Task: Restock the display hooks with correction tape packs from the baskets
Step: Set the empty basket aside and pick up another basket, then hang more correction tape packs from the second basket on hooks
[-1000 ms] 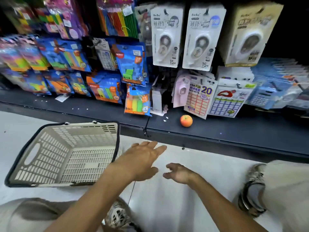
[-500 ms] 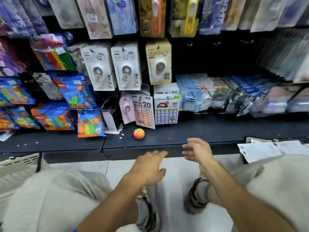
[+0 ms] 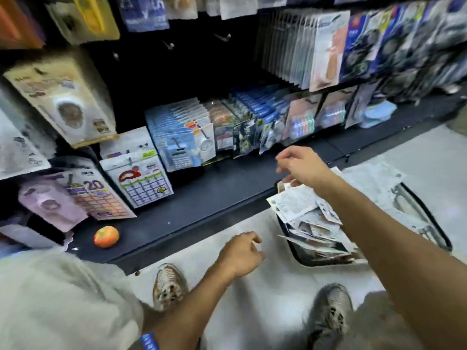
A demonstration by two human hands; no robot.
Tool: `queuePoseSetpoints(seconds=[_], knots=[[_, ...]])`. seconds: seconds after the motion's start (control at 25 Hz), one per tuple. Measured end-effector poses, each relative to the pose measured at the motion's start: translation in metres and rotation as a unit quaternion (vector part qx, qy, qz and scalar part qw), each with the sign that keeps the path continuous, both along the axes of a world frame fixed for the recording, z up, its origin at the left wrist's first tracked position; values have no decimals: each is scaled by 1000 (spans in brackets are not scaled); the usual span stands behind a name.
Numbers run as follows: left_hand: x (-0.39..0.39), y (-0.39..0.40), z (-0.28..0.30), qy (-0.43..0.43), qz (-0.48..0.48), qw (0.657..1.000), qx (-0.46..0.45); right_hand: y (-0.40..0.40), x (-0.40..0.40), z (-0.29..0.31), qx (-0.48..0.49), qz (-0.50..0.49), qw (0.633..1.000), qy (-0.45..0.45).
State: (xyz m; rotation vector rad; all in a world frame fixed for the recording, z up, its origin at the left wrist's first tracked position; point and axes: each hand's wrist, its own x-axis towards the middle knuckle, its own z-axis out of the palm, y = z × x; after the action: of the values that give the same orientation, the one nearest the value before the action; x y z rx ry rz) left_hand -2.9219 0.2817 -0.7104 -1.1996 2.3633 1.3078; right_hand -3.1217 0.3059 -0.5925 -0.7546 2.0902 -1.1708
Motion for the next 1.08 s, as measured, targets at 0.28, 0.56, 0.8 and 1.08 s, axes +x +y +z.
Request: queuePoseSetpoints(seconds=[0.28,0.56,0.8,1.08], knots=[[-136,-14,-76,96,267,917,279,49,-84,-78,327,161,922,130],[-129,-17,-102,78,267,896,347,32,-66,-48,334,281,872,221],[-33,-33,-98,91,349,881,307,24,-29,-48,348,311,849,249],[100,-97,-45,26,333,942,28,27,35,-49,369,367,829,206]])
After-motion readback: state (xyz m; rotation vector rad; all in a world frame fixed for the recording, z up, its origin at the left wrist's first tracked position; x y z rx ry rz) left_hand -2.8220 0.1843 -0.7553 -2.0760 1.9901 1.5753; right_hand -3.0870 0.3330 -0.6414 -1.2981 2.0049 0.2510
